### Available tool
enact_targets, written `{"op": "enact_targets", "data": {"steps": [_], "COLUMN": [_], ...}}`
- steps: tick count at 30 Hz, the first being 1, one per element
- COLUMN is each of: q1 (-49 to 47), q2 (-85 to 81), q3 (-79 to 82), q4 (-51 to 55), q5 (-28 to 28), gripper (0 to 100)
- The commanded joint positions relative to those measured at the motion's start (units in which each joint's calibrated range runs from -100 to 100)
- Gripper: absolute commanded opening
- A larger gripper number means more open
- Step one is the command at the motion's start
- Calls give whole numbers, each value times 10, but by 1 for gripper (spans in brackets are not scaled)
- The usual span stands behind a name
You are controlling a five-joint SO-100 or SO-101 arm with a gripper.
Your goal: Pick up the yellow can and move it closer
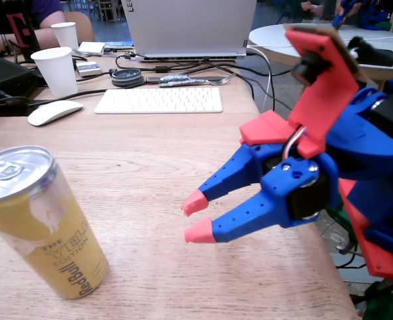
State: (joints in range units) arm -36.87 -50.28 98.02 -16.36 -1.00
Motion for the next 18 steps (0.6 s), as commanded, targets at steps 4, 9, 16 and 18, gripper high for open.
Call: {"op": "enact_targets", "data": {"steps": [4, 9, 16, 18], "q1": [-4, 7, 20, 20], "q2": [-5, 69, 243, 295], "q3": [1, 0, -1, -3], "q4": [-28, -136, -337, -395], "q5": [1, 2, 10, 21], "gripper": [11, 11, 11, 11]}}
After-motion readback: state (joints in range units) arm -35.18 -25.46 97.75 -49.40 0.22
